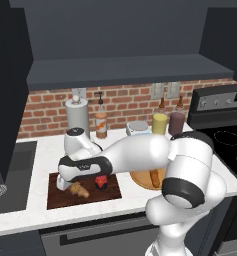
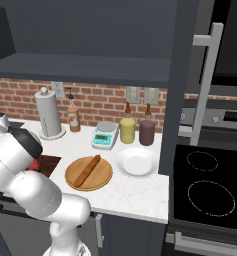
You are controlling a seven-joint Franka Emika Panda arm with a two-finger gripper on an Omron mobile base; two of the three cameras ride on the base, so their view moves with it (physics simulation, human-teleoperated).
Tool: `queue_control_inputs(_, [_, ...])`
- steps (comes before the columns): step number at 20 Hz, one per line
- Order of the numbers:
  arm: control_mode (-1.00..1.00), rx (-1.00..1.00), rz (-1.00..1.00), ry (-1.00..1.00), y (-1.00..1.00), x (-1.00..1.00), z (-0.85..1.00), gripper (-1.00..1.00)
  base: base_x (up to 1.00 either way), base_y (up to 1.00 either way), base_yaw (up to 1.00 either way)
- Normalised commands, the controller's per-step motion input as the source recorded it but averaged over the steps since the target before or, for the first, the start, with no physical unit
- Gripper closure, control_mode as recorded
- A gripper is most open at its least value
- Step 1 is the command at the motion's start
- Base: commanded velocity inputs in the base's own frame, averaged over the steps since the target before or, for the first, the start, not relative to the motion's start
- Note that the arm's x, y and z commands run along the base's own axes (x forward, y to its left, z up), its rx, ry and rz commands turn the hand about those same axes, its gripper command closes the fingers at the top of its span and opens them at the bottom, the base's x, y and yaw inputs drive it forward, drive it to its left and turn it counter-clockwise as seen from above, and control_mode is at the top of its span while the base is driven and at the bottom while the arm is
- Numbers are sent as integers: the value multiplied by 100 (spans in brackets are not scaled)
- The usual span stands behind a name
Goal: From the different types of pastries on the counter, select a croissant and place it on the cutting board. Then retrieve a jar of jam from the cabinet and place it alongside the croissant on the cutting board.
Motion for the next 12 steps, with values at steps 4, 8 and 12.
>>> queue_control_inputs(4, [-100, 0, 0, 0, 0, 0, 0, -100, 0, 0, 0])
queue_control_inputs(8, [-100, 0, 0, 0, 0, 0, 17, -100, 0, 0, 0])
queue_control_inputs(12, [-100, -2, 0, -6, 0, -62, 62, -100, 0, 0, 0])
